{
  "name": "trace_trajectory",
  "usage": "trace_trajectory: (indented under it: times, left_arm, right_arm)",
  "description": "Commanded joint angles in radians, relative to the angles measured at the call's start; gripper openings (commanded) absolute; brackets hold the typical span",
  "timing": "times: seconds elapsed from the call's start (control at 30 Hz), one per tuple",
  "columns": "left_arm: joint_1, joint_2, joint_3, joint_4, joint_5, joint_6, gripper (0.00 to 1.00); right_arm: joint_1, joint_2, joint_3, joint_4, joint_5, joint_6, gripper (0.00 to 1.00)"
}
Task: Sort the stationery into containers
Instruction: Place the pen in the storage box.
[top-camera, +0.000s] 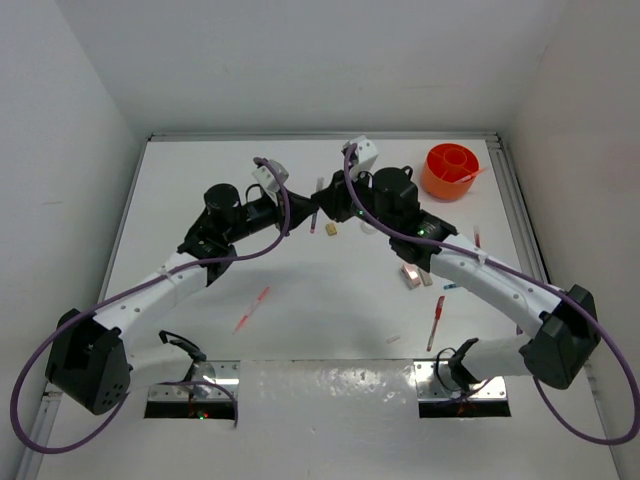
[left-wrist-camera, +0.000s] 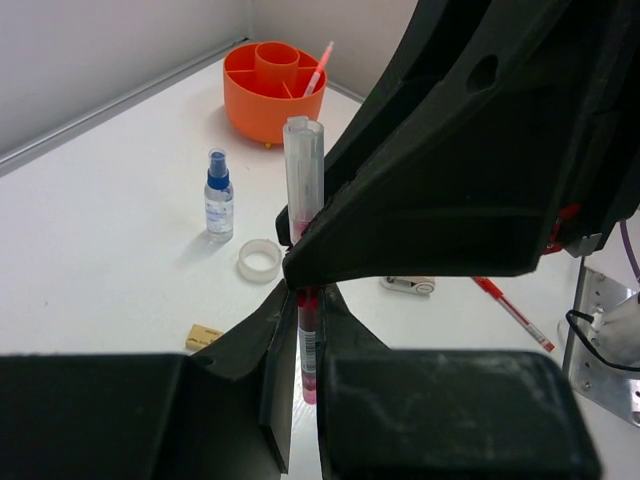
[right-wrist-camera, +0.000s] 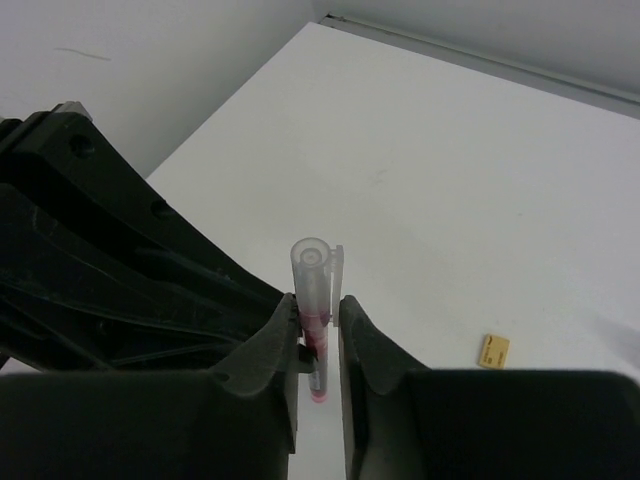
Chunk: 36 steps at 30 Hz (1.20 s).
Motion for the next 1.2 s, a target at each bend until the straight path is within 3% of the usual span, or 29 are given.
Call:
trace_trajectory:
  times: [0.0,0.07,0.3,0.43,0.8,1.0,1.17]
  left_arm:
    - [-0.004,-0.015,0.055,0.073,0.022,0.005,0.00]
    - [-0.005,-0.015,0.054,0.073,0.016,0.007,0.00]
    - [-0.002,-0.014,0.055,0.065,-0.007,-0.009,0.03]
    - [-0.004,-0.015,0.054,0.055,-0.027,-0.010,0.42]
    - [-0.004,-0.029,0.060,-0.010,-0.028,0.033,0.97]
    - [-0.002,-0.055,0.040,-0.040,-0.084,0.043,1.00]
    - [0.016,-0.072,0.027,-0.073,-0.134,0.047,1.00]
  right_arm:
    - [-0.008,0.008,-0.018,0.029,-0.001,0.002,0.13]
    - [-0.008,0.008,-0.019,0.029,-0.001,0.003,0.00]
    - [-0.020,-0.014,-0.045,0.053,0.002,0.015,0.00]
    - [-0.028,-0.028,-0.054,0.061,0.006,0.017,0.00]
    - [-0.097,-0.066,-0.071,0.040,0.133,-0.028,0.00]
    - [-0.267,-0.055,0.013,-0.003,0.326,-0.077,0.00]
    - [-0.454,-0.034,0.042,0.036,0.351,0.050,0.00]
